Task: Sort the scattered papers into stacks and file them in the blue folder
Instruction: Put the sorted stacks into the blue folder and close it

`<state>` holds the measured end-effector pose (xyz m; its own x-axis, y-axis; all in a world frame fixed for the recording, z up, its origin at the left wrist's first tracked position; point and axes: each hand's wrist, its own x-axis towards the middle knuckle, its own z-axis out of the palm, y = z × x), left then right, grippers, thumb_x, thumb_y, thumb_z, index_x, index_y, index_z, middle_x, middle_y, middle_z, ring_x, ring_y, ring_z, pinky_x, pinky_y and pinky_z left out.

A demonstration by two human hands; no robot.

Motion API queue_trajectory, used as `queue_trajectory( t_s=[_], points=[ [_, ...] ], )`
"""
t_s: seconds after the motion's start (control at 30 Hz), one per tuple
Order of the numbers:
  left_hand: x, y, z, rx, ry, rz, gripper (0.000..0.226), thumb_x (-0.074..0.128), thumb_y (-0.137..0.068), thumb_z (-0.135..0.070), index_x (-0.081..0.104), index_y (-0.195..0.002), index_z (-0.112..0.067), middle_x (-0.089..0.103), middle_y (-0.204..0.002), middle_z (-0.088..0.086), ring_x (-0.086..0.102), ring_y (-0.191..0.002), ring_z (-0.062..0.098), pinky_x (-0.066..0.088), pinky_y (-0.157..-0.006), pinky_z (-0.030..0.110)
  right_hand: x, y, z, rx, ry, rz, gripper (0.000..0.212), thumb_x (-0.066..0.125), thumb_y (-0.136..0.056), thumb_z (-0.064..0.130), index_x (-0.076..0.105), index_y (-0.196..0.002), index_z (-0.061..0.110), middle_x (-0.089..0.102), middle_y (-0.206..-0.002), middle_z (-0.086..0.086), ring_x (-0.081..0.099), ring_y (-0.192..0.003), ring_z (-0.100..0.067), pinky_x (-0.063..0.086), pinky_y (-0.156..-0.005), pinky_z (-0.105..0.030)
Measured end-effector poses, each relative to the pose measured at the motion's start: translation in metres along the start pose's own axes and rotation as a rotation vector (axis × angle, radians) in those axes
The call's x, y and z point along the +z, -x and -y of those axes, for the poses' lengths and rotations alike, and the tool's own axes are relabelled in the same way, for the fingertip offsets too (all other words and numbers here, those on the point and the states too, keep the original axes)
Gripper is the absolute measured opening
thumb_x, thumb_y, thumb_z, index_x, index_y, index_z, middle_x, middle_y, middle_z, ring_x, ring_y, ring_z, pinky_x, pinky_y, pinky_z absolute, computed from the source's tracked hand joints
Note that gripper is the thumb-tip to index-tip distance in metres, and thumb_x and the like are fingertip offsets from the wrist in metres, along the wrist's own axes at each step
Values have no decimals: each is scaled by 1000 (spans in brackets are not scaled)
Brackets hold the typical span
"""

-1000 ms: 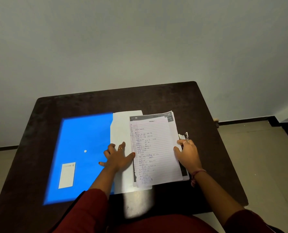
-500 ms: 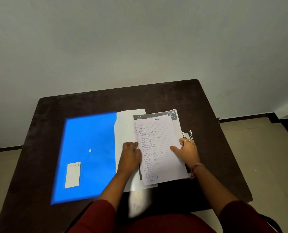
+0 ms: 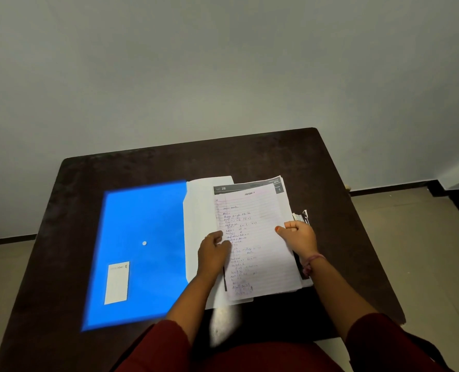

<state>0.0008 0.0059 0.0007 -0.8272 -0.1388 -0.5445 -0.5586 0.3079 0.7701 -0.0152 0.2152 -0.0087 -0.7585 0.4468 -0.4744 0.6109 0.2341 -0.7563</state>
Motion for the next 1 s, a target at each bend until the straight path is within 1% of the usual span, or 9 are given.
queue_trajectory(
  t_s=[0.07, 0.17, 0.3, 0.47, 0.53, 0.6, 0.73, 0.83, 1.0],
  points=[
    [-2, -3, 0, -48, 151, -12, 25, 63, -83, -17, 58, -107, -20, 58, -105, -1, 55, -98, 17, 44, -92, 32, -2, -2, -2, 6, -121, 48, 14, 73, -81, 11, 62, -72, 14, 63, -73, -1, 61, -78, -21, 53, -77, -33],
    [-5, -4, -4, -72, 243, 11, 22, 59, -86, -10, 56, -106, -19, 62, -95, 2, 57, -84, 18, 47, -72, 26, -9, -2, -6, 24, -269, 134, 9, 65, -87, 4, 58, -91, 8, 63, -78, -2, 61, -71, -13, 49, -64, -21],
    [-6, -7, -8, -12, 227, 53, 13, 54, -84, -4, 45, -75, -3, 40, -75, 10, 35, -66, 18, 31, -54, 23, -18, -6, -14, 67, -414, 238, 24, 59, -90, -1, 54, -113, 6, 68, -96, -5, 67, -85, -17, 56, -66, -22],
    [-4, -10, -12, 59, 220, 43, 15, 54, -91, -10, 54, -83, 2, 50, -78, 11, 44, -69, 18, 36, -61, 26, -22, -7, -15, 58, -415, 292, 29, 55, -92, -1, 53, -121, 4, 67, -113, -10, 66, -100, -24, 56, -82, -33],
    [-2, -14, -13, 78, 226, 59, 26, 60, -92, -19, 58, -106, 2, 63, -99, 6, 57, -90, 17, 47, -80, 27, -22, -6, -16, 50, -432, 309, 30, 55, -93, 0, 52, -123, 2, 65, -118, -11, 65, -105, -24, 55, -86, -34],
    [-2, -16, -17, 70, 185, 62, 53, 64, -90, -34, 48, -136, -11, 58, -129, -1, 55, -117, 18, 47, -100, 35, -24, -5, -16, 33, -457, 346, 27, 53, -93, 0, 53, -120, 5, 65, -118, -12, 65, -104, -23, 56, -83, -31],
    [-3, -18, -30, 128, 222, 88, 31, 53, -97, -34, 57, -122, -17, 64, -120, -3, 61, -109, 16, 51, -80, 20, -25, -2, -11, 23, -488, 384, 25, 56, -93, 6, 54, -118, 8, 66, -117, -10, 67, -102, -22, 56, -83, -33],
    [0, -17, -37, 106, 293, 98, 23, 47, -100, -32, 62, -104, -16, 69, -107, 0, 66, -99, 17, 53, -78, 24, -24, 3, -3, -1, -506, 397, 19, 57, -93, 7, 57, -112, 12, 70, -110, -5, 69, -96, -19, 58, -78, -29],
    [8, -14, -43, 43, 400, 26, 25, 41, -102, -32, 59, -105, -15, 68, -100, 0, 64, -89, 13, 52, -71, 21, -28, 9, 5, -77, -373, 483, 30, 60, -93, 18, 58, -122, 12, 69, -116, -3, 67, -106, -19, 53, -92, -36]
  ],
)
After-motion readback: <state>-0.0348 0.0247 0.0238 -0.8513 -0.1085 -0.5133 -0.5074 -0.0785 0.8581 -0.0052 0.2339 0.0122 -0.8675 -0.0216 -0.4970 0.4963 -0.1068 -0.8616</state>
